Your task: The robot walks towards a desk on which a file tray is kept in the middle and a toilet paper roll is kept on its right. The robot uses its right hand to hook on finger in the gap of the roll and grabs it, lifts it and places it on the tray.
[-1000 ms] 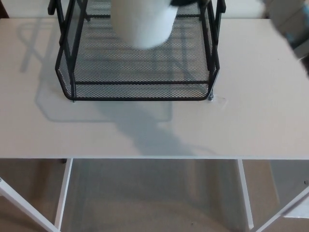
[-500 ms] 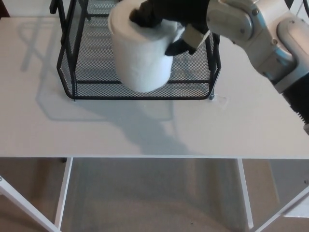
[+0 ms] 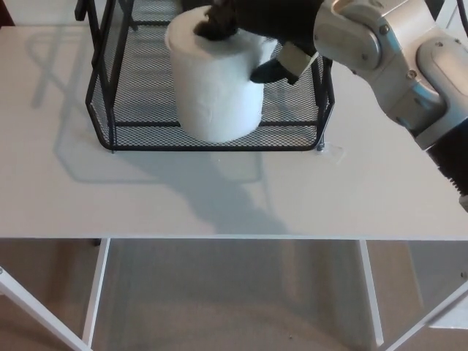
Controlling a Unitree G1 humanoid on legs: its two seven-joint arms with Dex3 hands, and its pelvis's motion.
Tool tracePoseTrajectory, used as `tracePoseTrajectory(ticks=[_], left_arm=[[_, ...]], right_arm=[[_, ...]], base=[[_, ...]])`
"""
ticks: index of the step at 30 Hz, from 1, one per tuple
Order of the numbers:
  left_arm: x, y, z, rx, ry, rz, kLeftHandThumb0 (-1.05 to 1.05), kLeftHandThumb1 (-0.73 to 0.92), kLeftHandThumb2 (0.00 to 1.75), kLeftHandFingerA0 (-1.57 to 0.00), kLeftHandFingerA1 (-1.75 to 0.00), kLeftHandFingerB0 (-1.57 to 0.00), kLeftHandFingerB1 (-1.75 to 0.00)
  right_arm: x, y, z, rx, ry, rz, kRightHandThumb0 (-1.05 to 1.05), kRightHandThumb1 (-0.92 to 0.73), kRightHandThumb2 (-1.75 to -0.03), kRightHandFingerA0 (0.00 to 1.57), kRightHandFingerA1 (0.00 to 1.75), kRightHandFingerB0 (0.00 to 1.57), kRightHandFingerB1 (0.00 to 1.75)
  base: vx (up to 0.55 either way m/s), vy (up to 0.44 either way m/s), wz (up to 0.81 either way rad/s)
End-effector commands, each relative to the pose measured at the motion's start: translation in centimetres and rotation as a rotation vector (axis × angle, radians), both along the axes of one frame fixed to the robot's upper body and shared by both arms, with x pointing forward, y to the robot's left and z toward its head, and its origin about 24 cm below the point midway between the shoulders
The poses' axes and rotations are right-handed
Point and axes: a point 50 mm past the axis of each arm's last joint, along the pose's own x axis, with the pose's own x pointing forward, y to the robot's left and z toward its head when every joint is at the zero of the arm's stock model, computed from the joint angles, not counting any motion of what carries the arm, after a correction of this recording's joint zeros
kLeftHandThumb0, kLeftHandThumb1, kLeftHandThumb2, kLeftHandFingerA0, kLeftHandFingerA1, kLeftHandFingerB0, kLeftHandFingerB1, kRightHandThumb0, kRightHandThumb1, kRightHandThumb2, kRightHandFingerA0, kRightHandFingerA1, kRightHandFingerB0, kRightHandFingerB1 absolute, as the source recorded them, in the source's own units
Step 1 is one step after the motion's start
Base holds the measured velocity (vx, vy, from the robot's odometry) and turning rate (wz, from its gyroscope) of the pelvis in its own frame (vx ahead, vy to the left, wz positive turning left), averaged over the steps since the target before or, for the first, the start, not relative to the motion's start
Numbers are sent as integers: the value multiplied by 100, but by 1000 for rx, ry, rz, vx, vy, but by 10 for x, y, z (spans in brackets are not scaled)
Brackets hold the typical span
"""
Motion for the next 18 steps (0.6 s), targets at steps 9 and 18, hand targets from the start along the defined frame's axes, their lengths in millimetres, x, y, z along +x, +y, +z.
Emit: tracePoseTrajectory(ticks=[9, 18], left_arm=[[-1, 3, 2, 60, 22, -36, -59, 65, 100, -36, -61, -29, -54], [-2, 2, 1, 14, 0, 0, -56, 62, 99, -38, -63, -33, -56]], right_arm=[[0, -6, 50, -108, 44, -148, -78, -41, -79, 67, 100, 0, 14], [-5, -37, 90, -214, 82, -201, -62, -38, -76, 67, 93, 0, 24]], base=[[0, 0, 0], [0, 0, 0]])
